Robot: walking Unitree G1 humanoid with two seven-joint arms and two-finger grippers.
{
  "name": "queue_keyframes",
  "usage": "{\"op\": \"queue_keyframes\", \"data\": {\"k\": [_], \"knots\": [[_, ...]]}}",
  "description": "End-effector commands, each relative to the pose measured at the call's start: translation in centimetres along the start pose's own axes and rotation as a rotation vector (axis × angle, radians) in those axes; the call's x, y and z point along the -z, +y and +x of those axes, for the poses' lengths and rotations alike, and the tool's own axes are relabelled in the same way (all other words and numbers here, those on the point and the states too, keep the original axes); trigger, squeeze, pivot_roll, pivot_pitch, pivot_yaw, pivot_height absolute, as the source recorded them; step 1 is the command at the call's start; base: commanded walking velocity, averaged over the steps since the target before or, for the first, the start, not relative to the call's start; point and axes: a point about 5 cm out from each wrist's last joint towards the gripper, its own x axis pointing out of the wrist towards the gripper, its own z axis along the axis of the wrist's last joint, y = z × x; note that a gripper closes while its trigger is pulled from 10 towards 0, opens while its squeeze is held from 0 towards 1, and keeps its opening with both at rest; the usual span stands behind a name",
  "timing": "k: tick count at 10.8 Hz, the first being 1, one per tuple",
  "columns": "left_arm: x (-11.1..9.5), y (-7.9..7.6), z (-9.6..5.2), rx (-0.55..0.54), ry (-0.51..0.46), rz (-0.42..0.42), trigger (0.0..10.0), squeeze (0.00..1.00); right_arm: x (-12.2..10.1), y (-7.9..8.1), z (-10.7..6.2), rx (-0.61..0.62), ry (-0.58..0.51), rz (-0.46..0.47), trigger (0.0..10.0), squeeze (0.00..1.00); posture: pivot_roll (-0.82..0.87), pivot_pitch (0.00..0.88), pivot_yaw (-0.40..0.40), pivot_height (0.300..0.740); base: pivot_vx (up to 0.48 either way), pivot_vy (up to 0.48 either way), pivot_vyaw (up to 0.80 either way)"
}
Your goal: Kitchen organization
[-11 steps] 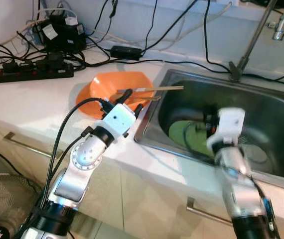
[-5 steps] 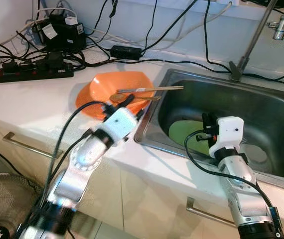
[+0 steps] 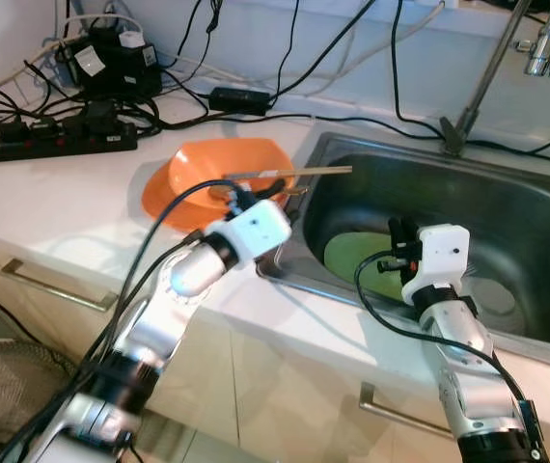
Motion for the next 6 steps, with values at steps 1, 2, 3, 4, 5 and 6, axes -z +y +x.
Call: {"op": "queue_keyframes", "data": {"k": [1, 2, 3, 4, 5, 6], "knots": [[-0.2, 0.0, 0.4, 0.021, -0.005, 0.028, 10.0, 0.0, -0.5, 0.0, 0.3, 0.006, -0.009, -0.002, 10.0, 0.0, 0.17, 0.049, -0.005, 0.74, 0.0, 0.0, 0.0], [-0.3, 0.0, 0.8, 0.012, -0.011, 0.036, 10.0, 0.0, -0.9, 0.0, 0.4, 0.005, -0.019, -0.001, 10.0, 0.0, 0.17, 0.048, -0.005, 0.74, 0.0, 0.0, 0.0], [-0.4, 0.0, 1.0, 0.009, -0.014, 0.043, 10.0, 0.0, -1.1, 0.0, 0.5, 0.003, -0.028, 0.001, 10.0, 0.0, 0.17, 0.048, -0.006, 0.74, 0.0, 0.0, 0.0], [-0.5, 0.1, 1.3, 0.007, -0.016, 0.052, 10.0, 0.0, -1.4, 0.0, 0.7, 0.002, -0.035, 0.001, 10.0, 0.0, 0.17, 0.047, -0.006, 0.74, 0.0, 0.0, 0.0], [-0.5, 0.2, 1.5, 0.0, -0.018, 0.06, 10.0, 0.0, -1.5, -0.1, 0.7, 0.004, -0.039, 0.0, 10.0, 0.0, 0.17, 0.046, -0.008, 0.74, 0.0, 0.0, 0.0], [-0.5, 0.3, 1.7, -0.01, -0.018, 0.061, 10.0, 0.0, -1.7, -0.2, 0.8, 0.006, -0.043, 0.0, 10.0, 0.0, 0.17, 0.046, -0.007, 0.74, 0.0, 0.0, 0.0]]}}
